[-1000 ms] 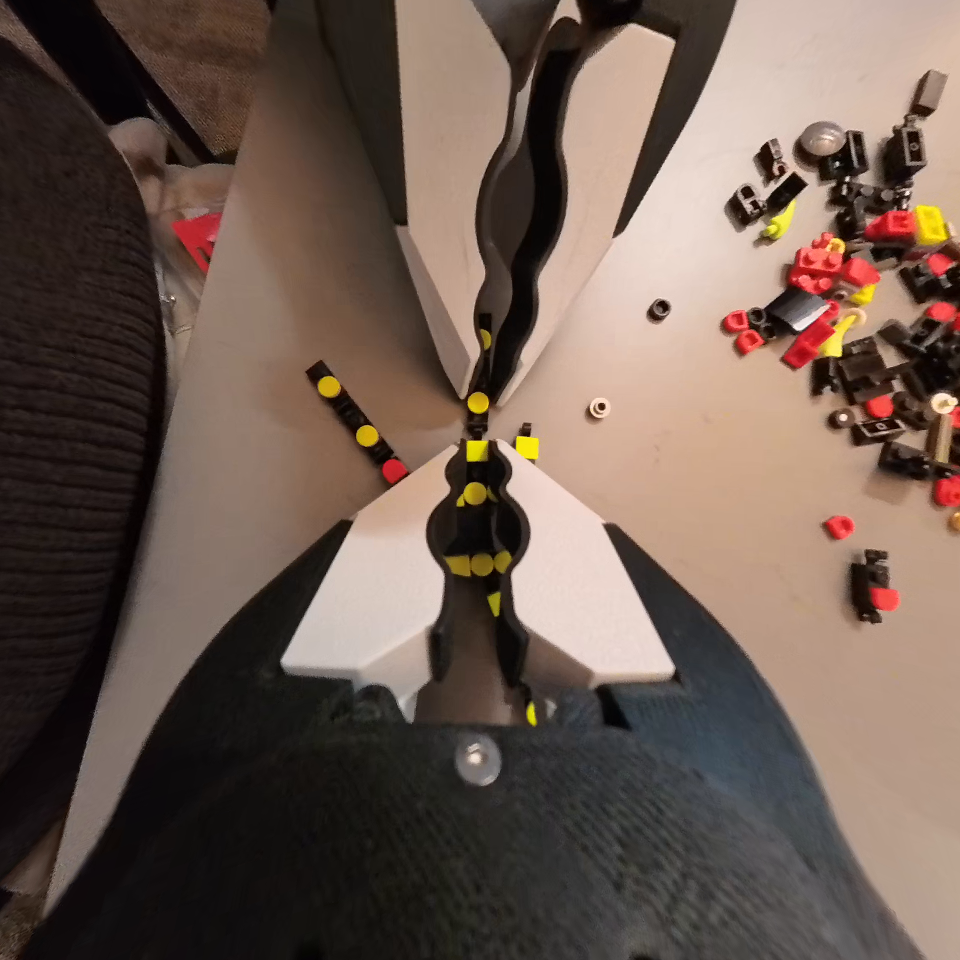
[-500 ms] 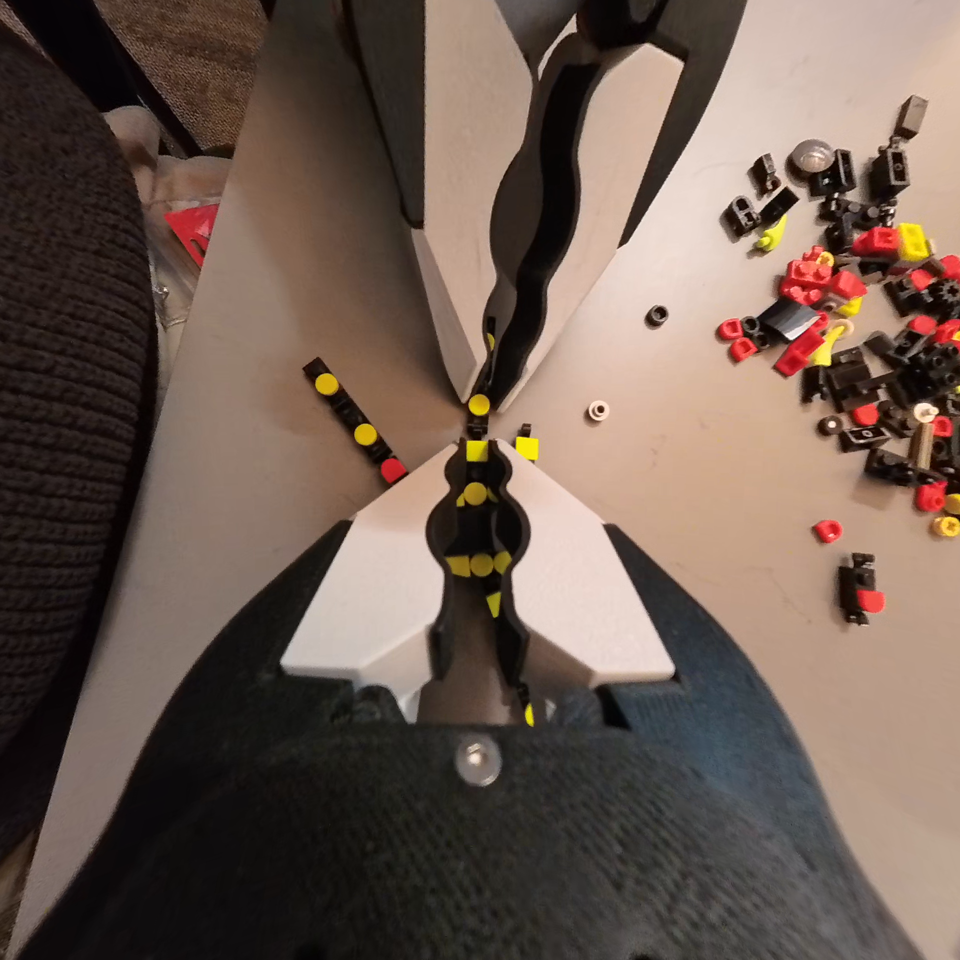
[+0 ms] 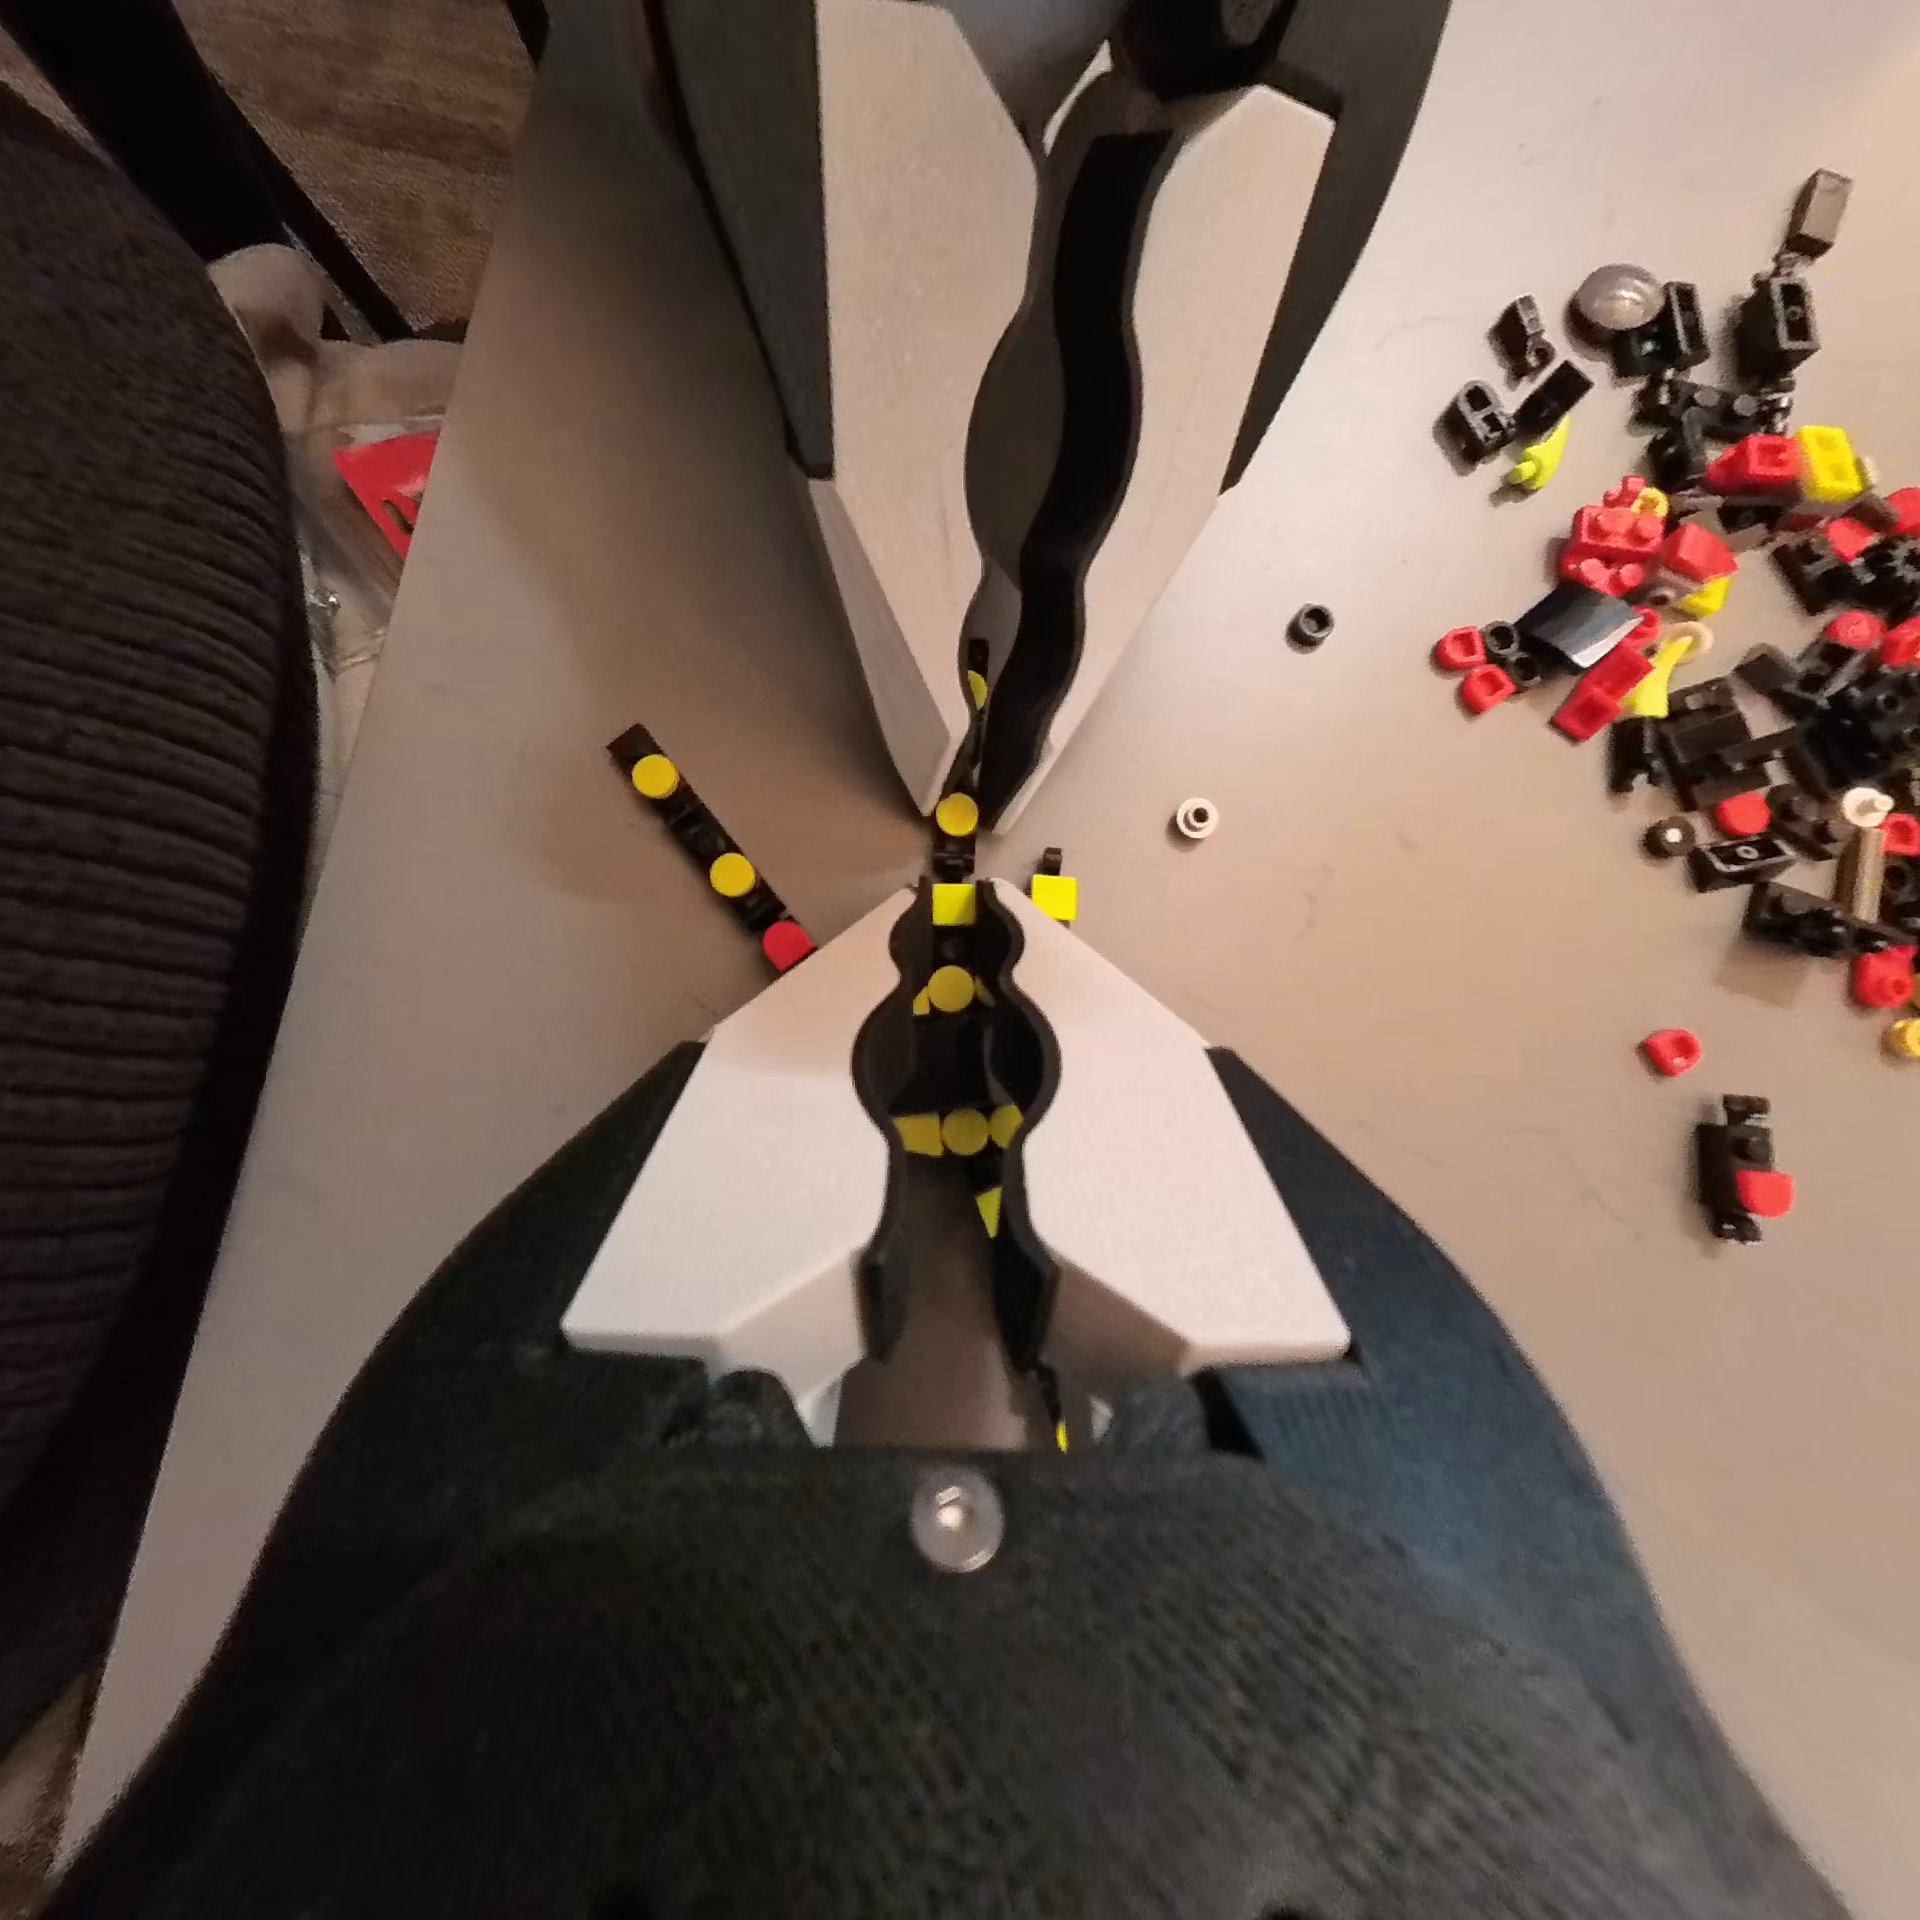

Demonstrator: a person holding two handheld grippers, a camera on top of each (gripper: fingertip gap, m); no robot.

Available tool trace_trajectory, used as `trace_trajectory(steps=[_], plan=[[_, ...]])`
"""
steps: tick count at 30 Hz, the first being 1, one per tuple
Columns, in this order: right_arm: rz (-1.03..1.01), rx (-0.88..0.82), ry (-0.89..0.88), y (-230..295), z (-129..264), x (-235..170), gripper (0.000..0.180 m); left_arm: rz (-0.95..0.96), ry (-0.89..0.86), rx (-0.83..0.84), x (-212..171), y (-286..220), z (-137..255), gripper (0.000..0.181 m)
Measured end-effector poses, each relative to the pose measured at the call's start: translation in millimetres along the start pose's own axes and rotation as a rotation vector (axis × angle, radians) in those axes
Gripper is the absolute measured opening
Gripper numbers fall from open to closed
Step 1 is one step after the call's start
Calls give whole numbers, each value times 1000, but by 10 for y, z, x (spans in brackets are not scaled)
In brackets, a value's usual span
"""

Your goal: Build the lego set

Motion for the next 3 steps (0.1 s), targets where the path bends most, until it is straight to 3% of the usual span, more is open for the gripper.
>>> trace_trajectory(steps=[1,3], plan=[[-3,0,-1,0,0,0,6,3,-2,3,0,-1,0,2],[-5,-2,0,0,-1,1,6,7,-6,6,0,-3,0,2]])
Point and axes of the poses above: each gripper's, where its closed fingertips meet, z back along the fingers, x out of its top, y = z × x across the jaws, the point moved 4 cm from there along z, back along the fingers
